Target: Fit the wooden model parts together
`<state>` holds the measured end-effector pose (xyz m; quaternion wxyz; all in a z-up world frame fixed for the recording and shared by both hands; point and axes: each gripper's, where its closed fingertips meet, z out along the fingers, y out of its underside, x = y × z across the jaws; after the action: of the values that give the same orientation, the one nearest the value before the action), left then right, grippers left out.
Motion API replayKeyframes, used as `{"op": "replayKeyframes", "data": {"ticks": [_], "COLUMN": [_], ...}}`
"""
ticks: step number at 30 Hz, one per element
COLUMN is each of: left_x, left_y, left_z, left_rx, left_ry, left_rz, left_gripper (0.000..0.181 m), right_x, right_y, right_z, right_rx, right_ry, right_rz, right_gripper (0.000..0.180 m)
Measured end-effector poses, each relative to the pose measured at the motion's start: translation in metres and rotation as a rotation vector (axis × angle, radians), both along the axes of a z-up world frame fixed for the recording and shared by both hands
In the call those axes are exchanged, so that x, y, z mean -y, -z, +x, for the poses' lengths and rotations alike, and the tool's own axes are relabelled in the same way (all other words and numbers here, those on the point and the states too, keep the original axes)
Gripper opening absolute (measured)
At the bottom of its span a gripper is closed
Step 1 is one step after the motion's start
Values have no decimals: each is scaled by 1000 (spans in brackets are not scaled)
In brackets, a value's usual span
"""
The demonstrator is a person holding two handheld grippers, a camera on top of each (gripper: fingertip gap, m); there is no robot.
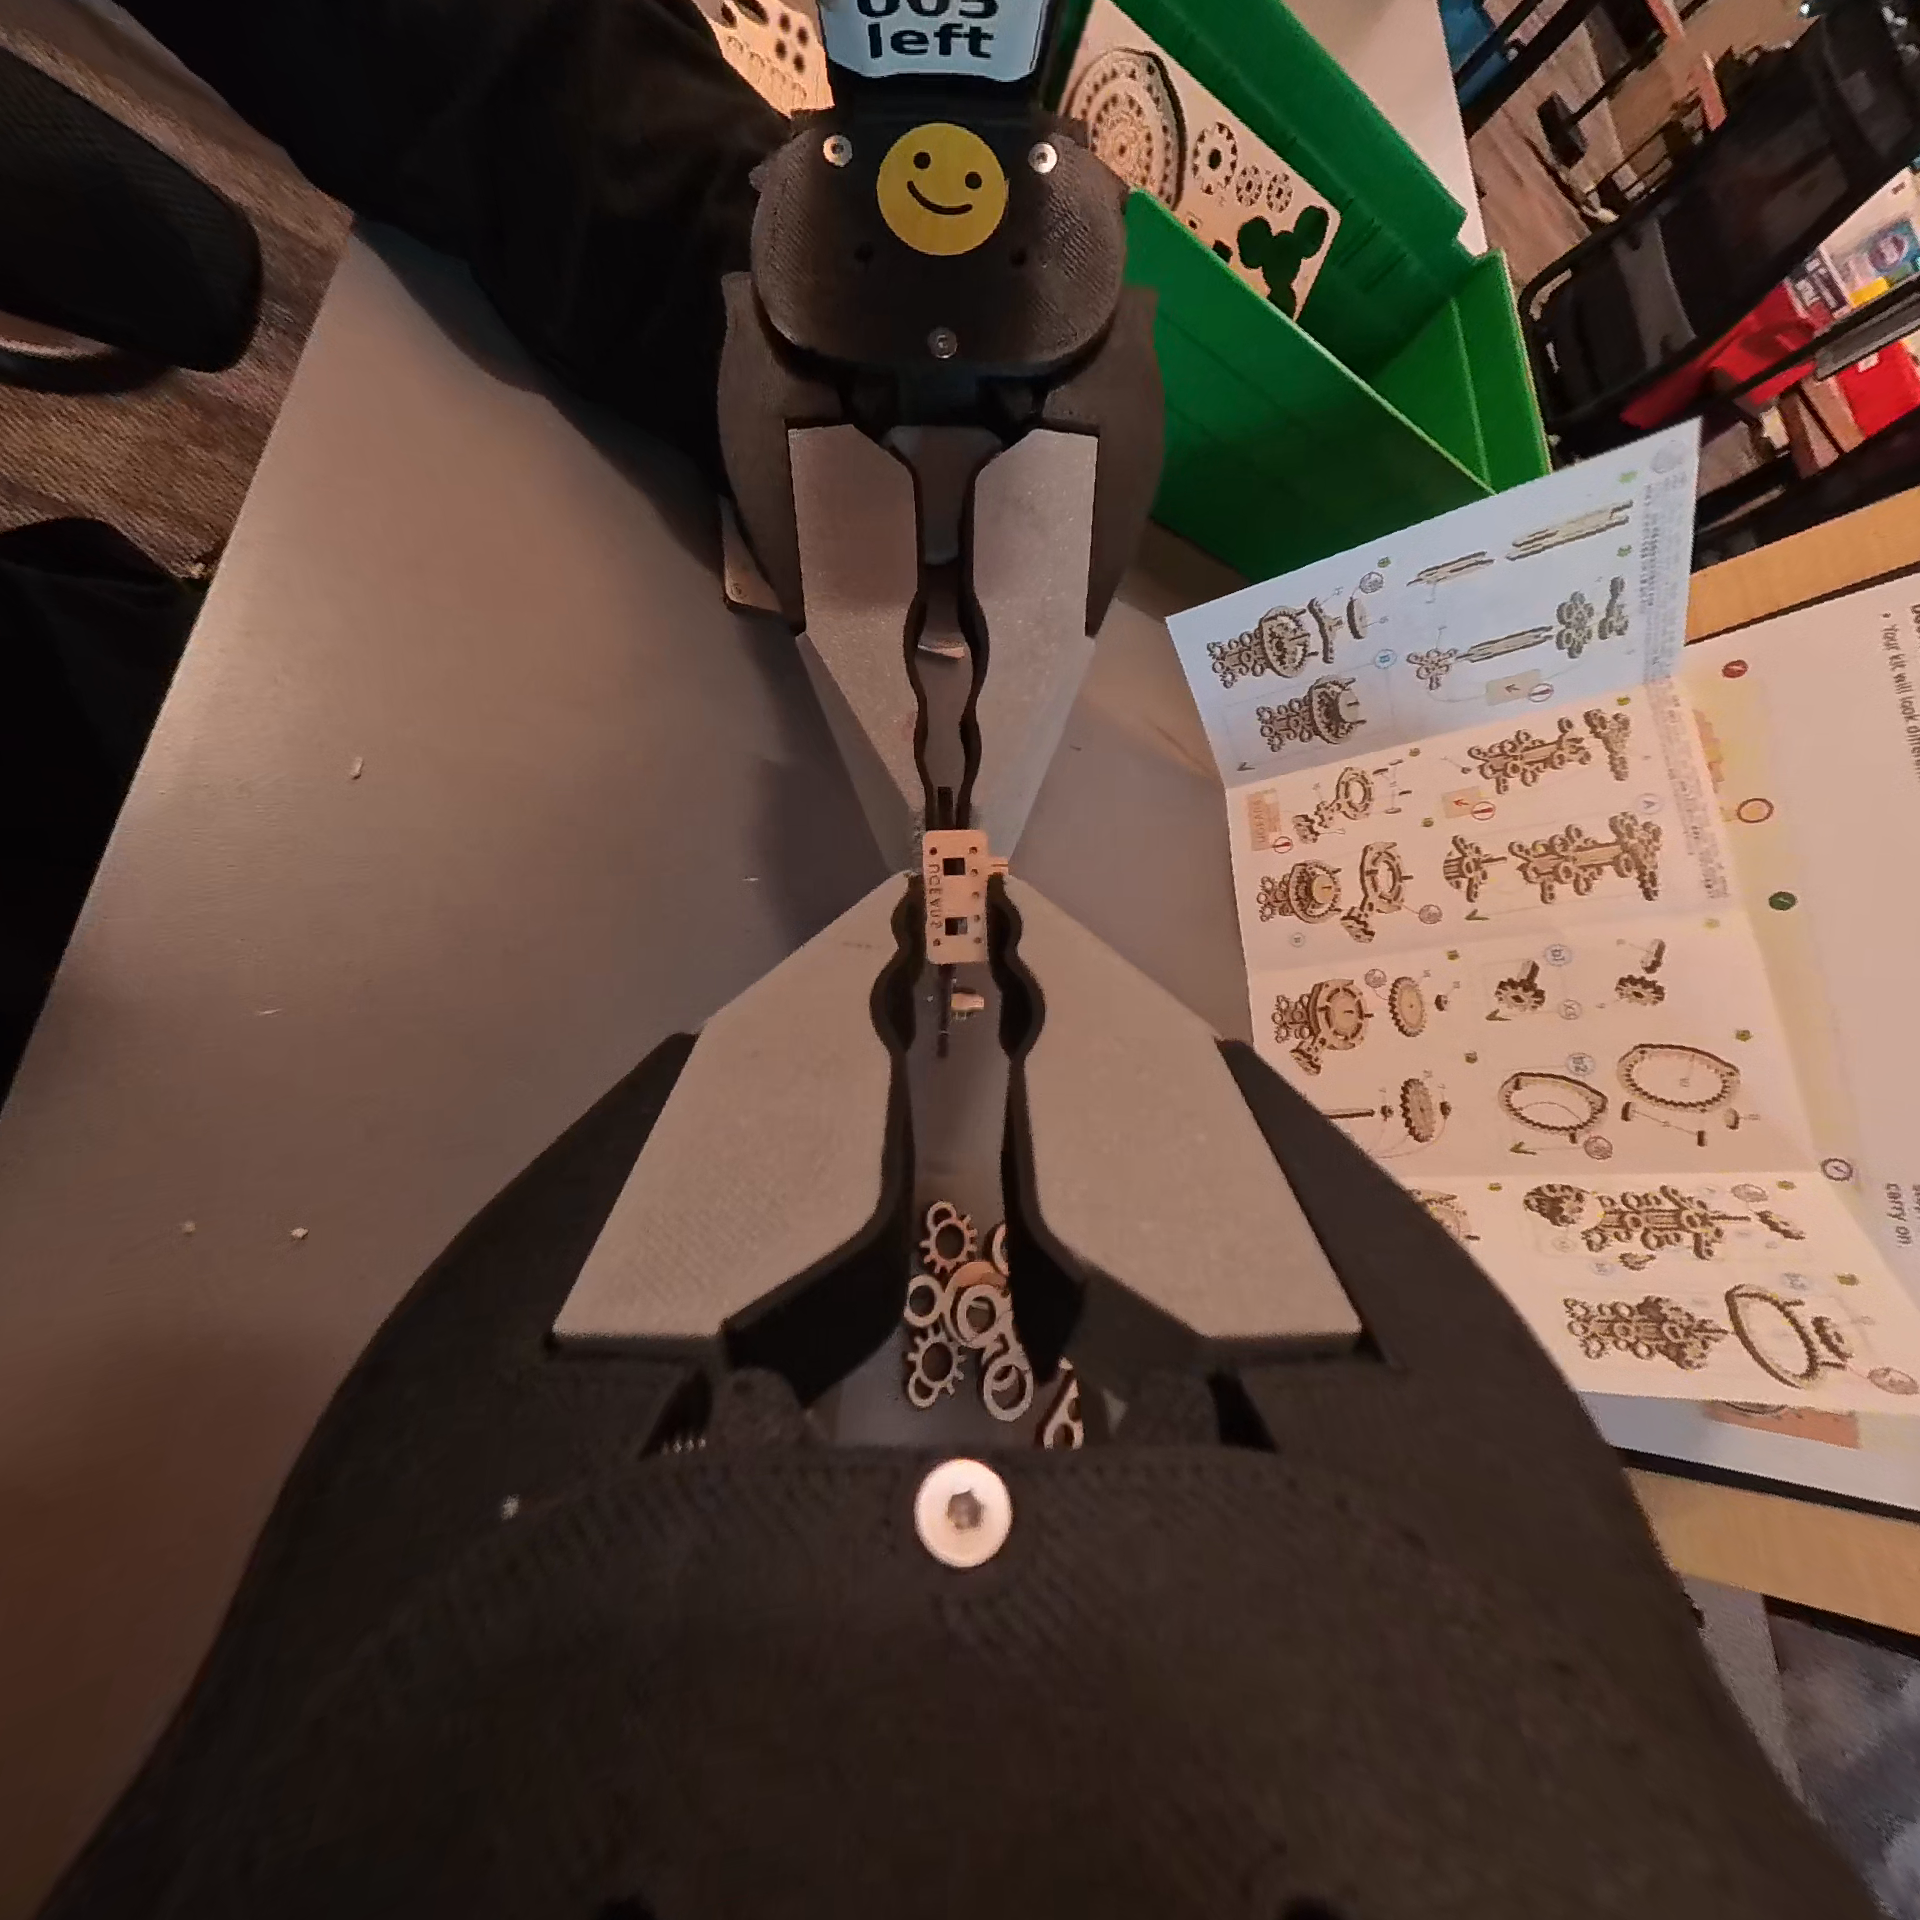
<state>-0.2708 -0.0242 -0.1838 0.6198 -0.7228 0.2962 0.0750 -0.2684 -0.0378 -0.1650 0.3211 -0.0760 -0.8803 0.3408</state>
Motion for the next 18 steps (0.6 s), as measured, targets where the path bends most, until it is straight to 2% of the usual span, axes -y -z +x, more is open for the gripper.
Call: {"op": "replayKeyframes", "data": {"ticks": [18], "left_x": [0], "left_y": [-6], "left_z": [-2], "left_rx": [-14], "left_ry": [-20], "left_rz": [28], "left_gripper": [0], "right_x": [-2], "right_y": [-3], "right_z": [0], "right_rx": [-20], "right_ry": [7], "right_rz": [-5], "right_gripper": [8]}}
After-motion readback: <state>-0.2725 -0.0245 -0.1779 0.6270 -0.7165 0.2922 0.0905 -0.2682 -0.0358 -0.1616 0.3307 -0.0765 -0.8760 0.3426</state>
